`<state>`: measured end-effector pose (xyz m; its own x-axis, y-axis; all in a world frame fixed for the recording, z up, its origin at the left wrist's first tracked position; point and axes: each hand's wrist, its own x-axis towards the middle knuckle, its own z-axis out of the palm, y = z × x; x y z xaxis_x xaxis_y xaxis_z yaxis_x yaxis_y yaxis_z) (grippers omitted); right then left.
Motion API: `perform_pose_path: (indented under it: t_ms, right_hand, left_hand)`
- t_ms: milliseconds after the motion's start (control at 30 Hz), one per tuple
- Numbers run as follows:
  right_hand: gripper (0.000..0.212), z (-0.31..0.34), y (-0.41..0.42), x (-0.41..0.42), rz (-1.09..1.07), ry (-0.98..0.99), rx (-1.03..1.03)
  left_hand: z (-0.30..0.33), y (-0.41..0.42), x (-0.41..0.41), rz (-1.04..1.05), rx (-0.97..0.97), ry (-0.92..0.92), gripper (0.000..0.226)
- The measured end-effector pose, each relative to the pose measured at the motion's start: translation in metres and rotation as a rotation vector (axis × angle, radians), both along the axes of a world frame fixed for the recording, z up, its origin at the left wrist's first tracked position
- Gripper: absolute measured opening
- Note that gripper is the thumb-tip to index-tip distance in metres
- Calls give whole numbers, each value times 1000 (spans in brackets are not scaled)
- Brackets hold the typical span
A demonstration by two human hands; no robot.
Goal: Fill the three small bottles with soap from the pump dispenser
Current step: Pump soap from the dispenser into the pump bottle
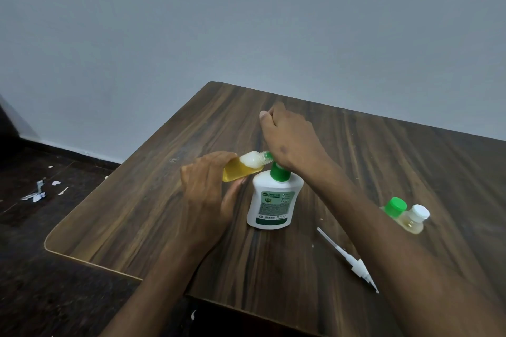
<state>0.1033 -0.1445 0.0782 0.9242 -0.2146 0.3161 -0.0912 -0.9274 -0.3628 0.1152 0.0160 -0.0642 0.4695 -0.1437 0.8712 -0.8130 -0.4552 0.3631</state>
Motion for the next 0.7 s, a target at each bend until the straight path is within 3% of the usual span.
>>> perform_pose_path:
  t_ms: [700]
  right_hand:
    - [36, -1, -1, 0, 8, 3, 39]
  left_hand:
    - [0, 1, 0, 15, 19, -13, 37]
